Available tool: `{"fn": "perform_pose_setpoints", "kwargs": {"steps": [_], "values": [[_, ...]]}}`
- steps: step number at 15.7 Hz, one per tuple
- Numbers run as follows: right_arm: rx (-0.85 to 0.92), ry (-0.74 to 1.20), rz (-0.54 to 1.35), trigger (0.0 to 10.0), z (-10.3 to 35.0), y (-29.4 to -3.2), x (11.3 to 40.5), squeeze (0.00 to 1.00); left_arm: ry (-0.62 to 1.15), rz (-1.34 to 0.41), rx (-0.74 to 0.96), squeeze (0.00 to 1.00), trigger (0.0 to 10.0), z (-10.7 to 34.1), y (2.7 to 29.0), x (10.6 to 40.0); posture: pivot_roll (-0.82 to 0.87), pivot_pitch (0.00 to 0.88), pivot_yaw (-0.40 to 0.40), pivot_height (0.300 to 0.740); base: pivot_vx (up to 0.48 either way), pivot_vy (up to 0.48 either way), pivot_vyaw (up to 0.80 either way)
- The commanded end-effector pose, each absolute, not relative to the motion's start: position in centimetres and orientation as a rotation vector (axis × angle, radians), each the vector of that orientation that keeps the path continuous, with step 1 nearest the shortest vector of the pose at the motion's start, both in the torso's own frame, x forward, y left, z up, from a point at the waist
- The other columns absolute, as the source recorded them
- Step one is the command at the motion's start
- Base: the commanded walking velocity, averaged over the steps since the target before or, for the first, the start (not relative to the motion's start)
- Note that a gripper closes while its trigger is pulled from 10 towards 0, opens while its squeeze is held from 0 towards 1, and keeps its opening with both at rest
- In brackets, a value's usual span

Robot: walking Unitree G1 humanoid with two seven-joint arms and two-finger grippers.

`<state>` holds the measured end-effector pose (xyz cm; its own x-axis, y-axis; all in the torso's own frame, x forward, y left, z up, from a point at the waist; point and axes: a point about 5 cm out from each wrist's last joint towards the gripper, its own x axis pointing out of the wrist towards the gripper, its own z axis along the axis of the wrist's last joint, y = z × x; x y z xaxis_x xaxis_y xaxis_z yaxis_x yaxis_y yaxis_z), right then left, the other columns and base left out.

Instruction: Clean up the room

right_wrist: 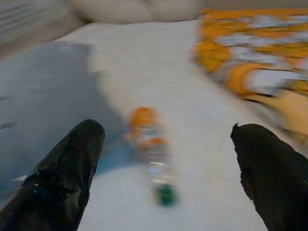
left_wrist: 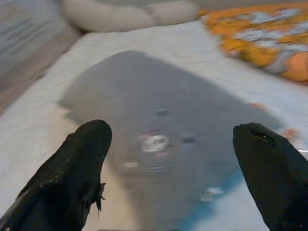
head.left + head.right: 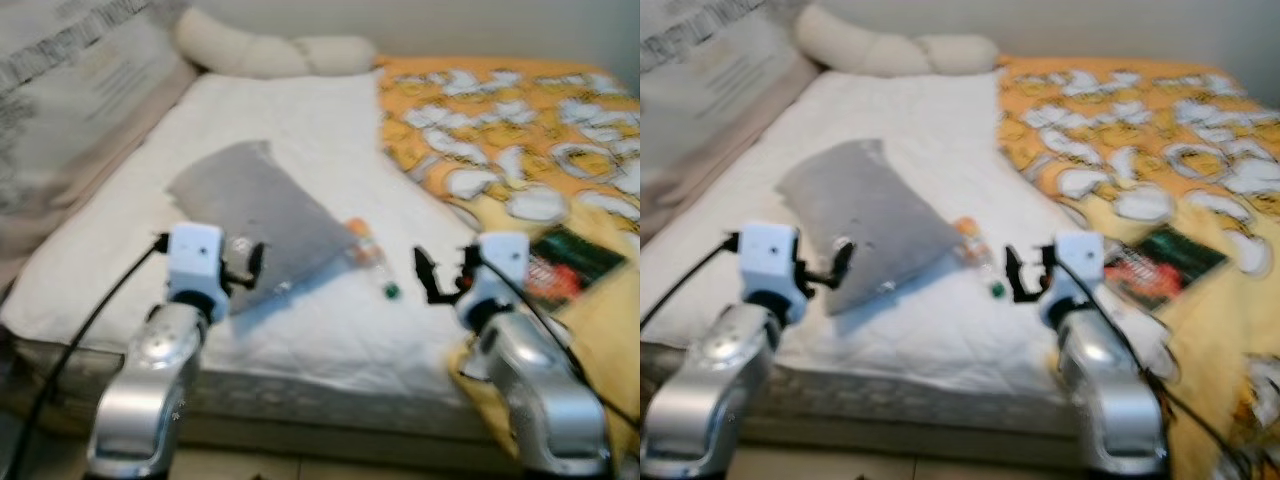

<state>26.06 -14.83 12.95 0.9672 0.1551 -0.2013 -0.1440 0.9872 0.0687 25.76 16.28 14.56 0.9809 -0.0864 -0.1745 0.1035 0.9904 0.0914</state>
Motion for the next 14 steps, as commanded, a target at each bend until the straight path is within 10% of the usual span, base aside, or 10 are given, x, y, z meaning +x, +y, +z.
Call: {"fn": "perform_pose_setpoints", "kwargs": {"steps": [1, 14], "values": [[0.043, 0.189, 0.138, 10.0, 13.34, -15.2, 26.27, 1.0, 0.163, -0.103, 0.099, 1.0, 10.0, 14.78, 16.16, 25.8, 0.0, 0.0, 0.016, 0.74, 0.304, 0.0, 0.0], [0.029, 0.2, 0.121, 10.0, 13.12, -15.46, 26.2, 1.0, 0.166, -0.113, 0.1, 1.0, 10.0, 14.68, 15.98, 25.94, -0.01, 0.0, 0.022, 0.74, 0.298, 0.0, 0.0]]}}
